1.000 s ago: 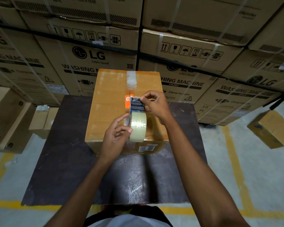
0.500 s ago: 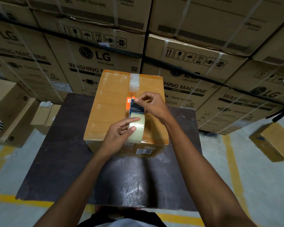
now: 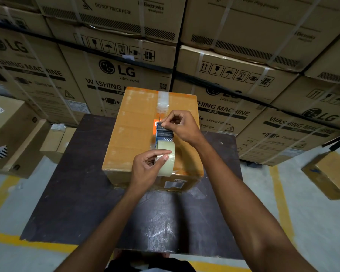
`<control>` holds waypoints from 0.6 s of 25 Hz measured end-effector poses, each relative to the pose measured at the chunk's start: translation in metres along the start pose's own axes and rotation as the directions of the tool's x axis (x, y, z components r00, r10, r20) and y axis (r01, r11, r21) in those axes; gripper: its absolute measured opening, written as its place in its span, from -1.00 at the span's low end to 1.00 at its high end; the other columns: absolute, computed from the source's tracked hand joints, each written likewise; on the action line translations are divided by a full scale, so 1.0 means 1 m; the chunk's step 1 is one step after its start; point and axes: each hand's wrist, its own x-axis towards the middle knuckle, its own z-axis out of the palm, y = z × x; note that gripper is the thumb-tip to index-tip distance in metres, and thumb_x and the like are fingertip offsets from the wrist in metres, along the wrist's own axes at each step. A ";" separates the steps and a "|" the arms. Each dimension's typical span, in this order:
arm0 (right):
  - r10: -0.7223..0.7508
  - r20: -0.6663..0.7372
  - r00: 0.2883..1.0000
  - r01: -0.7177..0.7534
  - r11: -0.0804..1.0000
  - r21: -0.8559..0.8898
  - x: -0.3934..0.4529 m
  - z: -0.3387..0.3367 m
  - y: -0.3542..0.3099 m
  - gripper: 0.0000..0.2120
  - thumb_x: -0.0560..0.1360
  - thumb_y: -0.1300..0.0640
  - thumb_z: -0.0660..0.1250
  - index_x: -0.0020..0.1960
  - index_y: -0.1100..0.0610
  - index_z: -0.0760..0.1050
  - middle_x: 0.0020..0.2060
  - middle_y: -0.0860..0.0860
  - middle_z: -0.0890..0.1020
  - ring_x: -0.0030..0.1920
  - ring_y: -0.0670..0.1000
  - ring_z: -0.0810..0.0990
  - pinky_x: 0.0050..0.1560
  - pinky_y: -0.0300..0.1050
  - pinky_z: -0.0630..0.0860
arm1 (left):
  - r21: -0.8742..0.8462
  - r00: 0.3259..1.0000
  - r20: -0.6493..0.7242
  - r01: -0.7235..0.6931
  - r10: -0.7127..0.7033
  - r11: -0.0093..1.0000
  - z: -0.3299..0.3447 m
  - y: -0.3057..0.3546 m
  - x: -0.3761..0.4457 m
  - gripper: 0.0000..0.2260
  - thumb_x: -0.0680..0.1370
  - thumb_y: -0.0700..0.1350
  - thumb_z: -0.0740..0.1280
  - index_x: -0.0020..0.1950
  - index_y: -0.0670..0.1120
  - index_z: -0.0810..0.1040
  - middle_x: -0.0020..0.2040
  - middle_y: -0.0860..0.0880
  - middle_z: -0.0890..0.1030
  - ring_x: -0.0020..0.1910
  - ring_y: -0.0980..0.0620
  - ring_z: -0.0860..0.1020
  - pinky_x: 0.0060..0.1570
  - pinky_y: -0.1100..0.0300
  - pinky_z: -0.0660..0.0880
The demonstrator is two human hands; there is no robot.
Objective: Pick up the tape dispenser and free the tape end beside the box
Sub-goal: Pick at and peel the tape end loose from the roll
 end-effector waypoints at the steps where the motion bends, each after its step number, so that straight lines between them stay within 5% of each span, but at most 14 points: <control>1: -0.002 0.000 1.000 0.002 1.000 0.012 0.001 0.001 0.001 -0.86 0.51 0.38 0.51 -0.09 0.46 0.59 -0.05 0.37 0.74 -0.04 -0.19 0.76 0.04 -0.20 0.66 | 0.009 1.000 0.000 -0.012 0.012 1.000 0.000 0.000 -0.001 -0.86 0.59 -0.27 0.49 0.12 -0.16 0.79 0.06 0.01 0.81 0.10 0.11 0.74 0.10 0.28 0.62; 10: 0.064 -0.063 0.996 -0.064 0.998 0.010 0.014 -0.003 -0.003 -0.81 0.49 0.30 0.56 -0.12 0.41 0.59 -0.12 0.30 0.72 -0.17 -0.09 0.68 -0.10 -0.14 0.64 | 0.003 0.995 0.081 -0.051 0.050 0.999 -0.014 -0.007 -0.006 -0.76 0.57 -0.37 0.46 0.09 -0.07 0.77 0.03 0.18 0.80 0.08 0.19 0.73 0.10 0.36 0.57; 15: 0.134 0.013 0.991 -0.135 0.990 0.038 0.022 -0.009 -0.015 -0.83 0.51 0.28 0.55 -0.09 0.36 0.60 -0.24 0.12 0.68 -0.33 -0.17 0.62 -0.29 -0.25 0.56 | -0.034 0.991 0.131 0.033 -0.028 0.999 -0.018 0.010 0.009 -0.69 0.64 -0.22 0.44 0.38 -0.05 0.68 0.23 0.31 0.70 0.17 0.22 0.66 0.24 0.32 0.49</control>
